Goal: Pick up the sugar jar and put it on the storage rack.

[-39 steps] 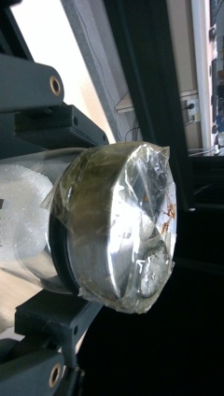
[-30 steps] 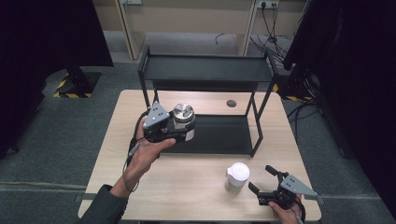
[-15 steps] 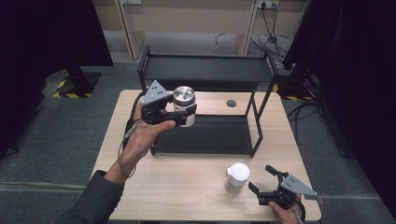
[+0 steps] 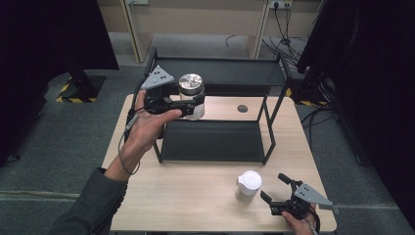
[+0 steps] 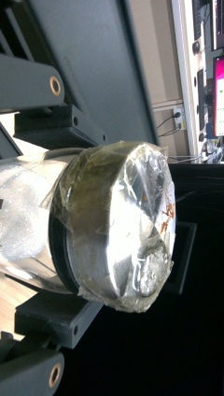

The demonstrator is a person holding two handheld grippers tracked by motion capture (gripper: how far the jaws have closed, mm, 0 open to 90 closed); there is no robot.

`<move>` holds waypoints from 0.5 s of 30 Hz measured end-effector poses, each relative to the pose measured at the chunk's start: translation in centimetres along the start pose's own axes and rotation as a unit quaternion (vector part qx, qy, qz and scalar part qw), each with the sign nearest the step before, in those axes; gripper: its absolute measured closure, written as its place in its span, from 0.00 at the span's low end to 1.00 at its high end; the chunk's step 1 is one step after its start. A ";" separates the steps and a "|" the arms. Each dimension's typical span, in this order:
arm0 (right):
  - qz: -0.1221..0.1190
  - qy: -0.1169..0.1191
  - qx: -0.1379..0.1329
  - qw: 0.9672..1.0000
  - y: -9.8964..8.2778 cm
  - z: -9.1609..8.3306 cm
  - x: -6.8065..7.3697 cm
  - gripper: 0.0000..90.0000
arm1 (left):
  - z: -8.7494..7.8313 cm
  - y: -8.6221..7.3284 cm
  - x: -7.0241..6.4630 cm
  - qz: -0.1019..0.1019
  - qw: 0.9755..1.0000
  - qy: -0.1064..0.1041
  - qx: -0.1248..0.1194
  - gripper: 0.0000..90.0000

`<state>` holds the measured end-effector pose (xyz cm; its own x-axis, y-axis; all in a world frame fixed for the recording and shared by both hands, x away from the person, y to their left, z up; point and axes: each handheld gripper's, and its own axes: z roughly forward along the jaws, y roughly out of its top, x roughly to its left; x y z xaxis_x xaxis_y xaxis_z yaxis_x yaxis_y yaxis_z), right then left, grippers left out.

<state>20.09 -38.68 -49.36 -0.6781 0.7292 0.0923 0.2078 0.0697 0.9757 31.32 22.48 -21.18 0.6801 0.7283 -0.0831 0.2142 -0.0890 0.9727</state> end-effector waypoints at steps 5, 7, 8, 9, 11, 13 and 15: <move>0.000 0.000 0.000 1.000 0.0 0.0 0.0 0.01 | -0.3 1.4 0.0 0.004 1.000 0.016 -0.001 0.34; 0.000 0.000 0.000 1.000 0.0 0.0 0.0 0.01 | -0.4 1.8 0.0 0.004 1.000 0.021 -0.001 0.34; 0.000 0.000 0.000 1.000 0.0 0.0 0.0 0.01 | -0.4 2.0 0.0 0.004 1.000 0.023 -0.002 0.34; 0.000 0.000 0.000 1.000 0.0 0.0 0.0 0.01 | -0.4 2.2 0.1 0.004 1.000 0.026 -0.003 0.34; 0.000 0.000 0.000 1.000 0.0 0.0 0.0 0.01 | -0.4 2.6 0.2 0.003 1.000 0.031 -0.004 0.34; 0.000 0.000 0.000 1.000 0.0 0.0 0.0 0.01 | -0.3 3.0 0.2 0.003 0.999 0.036 -0.003 0.34; 0.000 0.000 0.000 1.000 0.0 0.0 0.0 0.01 | -0.2 3.4 0.2 0.001 0.999 0.039 -0.003 0.34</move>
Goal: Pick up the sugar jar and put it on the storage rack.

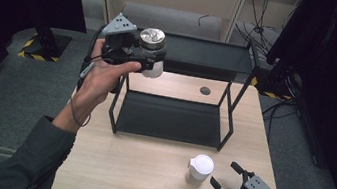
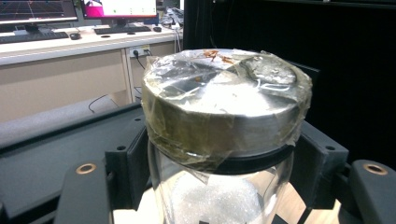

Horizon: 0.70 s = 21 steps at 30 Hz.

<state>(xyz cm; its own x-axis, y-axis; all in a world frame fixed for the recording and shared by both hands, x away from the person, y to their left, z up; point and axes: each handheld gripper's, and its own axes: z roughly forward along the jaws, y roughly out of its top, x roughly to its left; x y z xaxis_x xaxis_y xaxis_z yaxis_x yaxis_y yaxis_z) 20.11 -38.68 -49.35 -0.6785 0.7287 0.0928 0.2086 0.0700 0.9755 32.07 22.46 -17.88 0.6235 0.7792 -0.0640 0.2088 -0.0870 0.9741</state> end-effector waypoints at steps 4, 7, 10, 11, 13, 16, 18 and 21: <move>0.000 0.000 0.000 1.000 0.0 0.0 0.0 0.01 | 0.5 0.7 0.0 -0.004 1.000 0.010 0.001 0.34; 0.000 0.000 0.000 1.000 0.0 0.0 0.0 0.01 | 1.0 1.2 0.0 -0.008 1.000 0.016 0.000 0.34; 0.000 0.001 0.000 1.000 0.0 0.0 0.0 0.01 | 1.7 1.6 -0.2 -0.009 1.000 0.025 0.001 0.34; 0.000 0.001 0.000 1.000 0.0 0.0 0.0 0.01 | 2.0 1.7 -0.2 -0.009 1.000 0.028 0.002 0.34; 0.000 0.001 0.000 1.000 0.0 0.0 0.0 0.01 | 2.6 1.9 -0.2 -0.012 0.999 0.034 0.002 0.34; -0.001 0.001 0.000 1.000 0.0 0.0 0.0 0.01 | 3.6 2.2 -0.4 -0.009 0.999 0.049 0.002 0.34; 0.000 0.002 -0.001 1.000 0.0 -0.1 0.0 0.01 | 4.0 2.2 -0.5 -0.013 0.998 0.057 -0.002 0.34; 0.000 0.001 -0.001 1.000 0.0 -0.1 0.0 0.01 | 4.7 2.3 -0.7 -0.017 0.997 0.072 -0.009 0.34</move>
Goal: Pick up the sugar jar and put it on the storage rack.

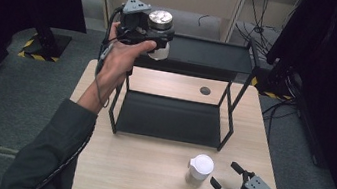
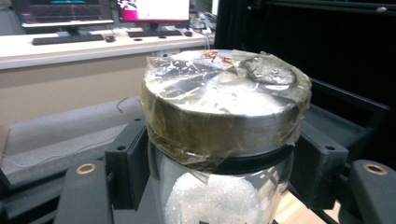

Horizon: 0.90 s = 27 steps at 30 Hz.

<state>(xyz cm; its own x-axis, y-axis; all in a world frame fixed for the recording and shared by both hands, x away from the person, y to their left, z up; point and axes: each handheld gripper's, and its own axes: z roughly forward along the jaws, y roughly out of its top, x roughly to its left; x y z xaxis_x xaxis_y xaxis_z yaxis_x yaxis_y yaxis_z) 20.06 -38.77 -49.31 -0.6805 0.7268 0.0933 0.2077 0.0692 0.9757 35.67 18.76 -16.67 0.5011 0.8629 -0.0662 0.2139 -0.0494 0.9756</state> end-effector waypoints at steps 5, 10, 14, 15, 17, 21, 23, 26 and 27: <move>-0.001 0.000 0.000 1.000 0.0 0.0 0.0 0.01 | 1.3 0.5 -0.5 0.013 1.000 0.022 -0.004 0.34; 0.000 0.000 -0.001 1.000 0.0 0.0 0.0 0.01 | 2.3 0.6 -0.9 0.004 0.999 0.040 -0.005 0.34; -0.001 0.001 -0.001 1.000 0.0 0.0 0.0 0.00 | 3.1 0.4 -0.7 0.009 0.999 0.050 -0.008 0.34; -0.001 0.002 -0.001 1.000 0.0 0.0 0.0 0.01 | 3.2 0.5 -0.8 0.003 0.998 0.055 -0.005 0.34; 0.001 0.001 -0.001 1.000 0.0 0.0 0.0 0.01 | 3.5 0.2 -0.9 0.001 0.998 0.060 -0.004 0.34; 0.000 0.002 -0.001 1.000 0.0 0.0 -0.1 0.01 | 4.1 -0.2 -0.8 0.003 0.998 0.067 -0.001 0.34; 0.000 0.002 -0.001 1.000 0.0 0.0 0.0 0.01 | 4.3 -0.4 -0.7 0.002 0.998 0.070 -0.002 0.34; 0.001 0.002 -0.001 1.000 0.0 0.0 -0.1 0.01 | 4.5 -0.8 -0.5 0.004 0.997 0.074 -0.008 0.34; 0.001 0.002 -0.001 1.000 0.0 0.0 -0.1 0.01 | 4.5 -0.9 -0.5 0.005 0.997 0.076 -0.007 0.34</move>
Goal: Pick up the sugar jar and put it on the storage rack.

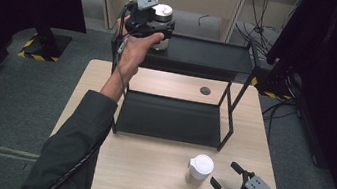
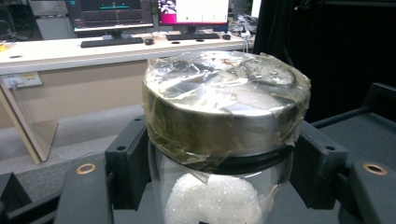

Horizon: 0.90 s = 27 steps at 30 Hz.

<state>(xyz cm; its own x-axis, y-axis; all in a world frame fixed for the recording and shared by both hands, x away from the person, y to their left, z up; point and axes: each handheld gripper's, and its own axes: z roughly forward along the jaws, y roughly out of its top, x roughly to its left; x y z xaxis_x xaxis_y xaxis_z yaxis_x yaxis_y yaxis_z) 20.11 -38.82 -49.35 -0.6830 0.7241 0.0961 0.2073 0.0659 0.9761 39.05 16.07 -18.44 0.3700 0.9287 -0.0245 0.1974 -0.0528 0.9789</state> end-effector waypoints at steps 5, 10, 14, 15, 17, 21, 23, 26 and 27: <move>-0.001 0.001 0.000 1.000 0.0 0.0 0.0 0.01 | 0.2 -0.3 0.0 -0.008 1.000 0.001 0.002 0.34; 0.000 0.000 0.000 1.000 0.0 0.0 0.0 0.01 | 0.5 -0.6 0.0 -0.011 1.000 0.000 0.002 0.34; 0.000 0.001 0.000 1.000 0.0 0.0 0.0 0.01 | 0.6 -0.9 -0.1 -0.009 1.000 0.001 -0.003 0.34; 0.000 0.001 0.000 1.000 0.0 0.0 0.0 0.01 | 0.6 -1.0 -0.1 -0.008 1.000 0.001 -0.005 0.34; -0.001 0.001 0.000 1.000 0.0 0.0 0.0 0.01 | 0.7 -1.1 -0.1 -0.002 1.000 0.002 -0.008 0.34; -0.001 0.001 0.001 1.000 0.0 0.0 0.0 0.01 | 0.6 -1.2 -0.4 -0.002 1.000 0.004 -0.009 0.34; 0.000 0.001 0.001 1.000 0.0 0.0 0.0 0.01 | 0.6 -1.3 -0.4 -0.003 1.000 0.004 -0.009 0.34; 0.000 0.001 0.001 1.000 0.0 0.0 0.0 0.01 | 0.7 -1.3 -0.5 -0.006 1.000 0.007 -0.010 0.34; -0.001 0.001 0.001 1.000 0.0 0.1 0.0 0.01 | 0.7 -1.4 -0.7 -0.007 1.000 0.011 -0.011 0.33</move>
<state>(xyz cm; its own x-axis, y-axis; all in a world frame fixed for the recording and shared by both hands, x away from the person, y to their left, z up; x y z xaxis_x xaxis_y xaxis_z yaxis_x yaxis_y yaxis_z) 20.12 -38.75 -49.34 -0.6852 0.7221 0.0954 0.2083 0.0687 0.9757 39.15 15.28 -19.89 0.3465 0.9375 -0.0334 0.1825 -0.0325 0.9827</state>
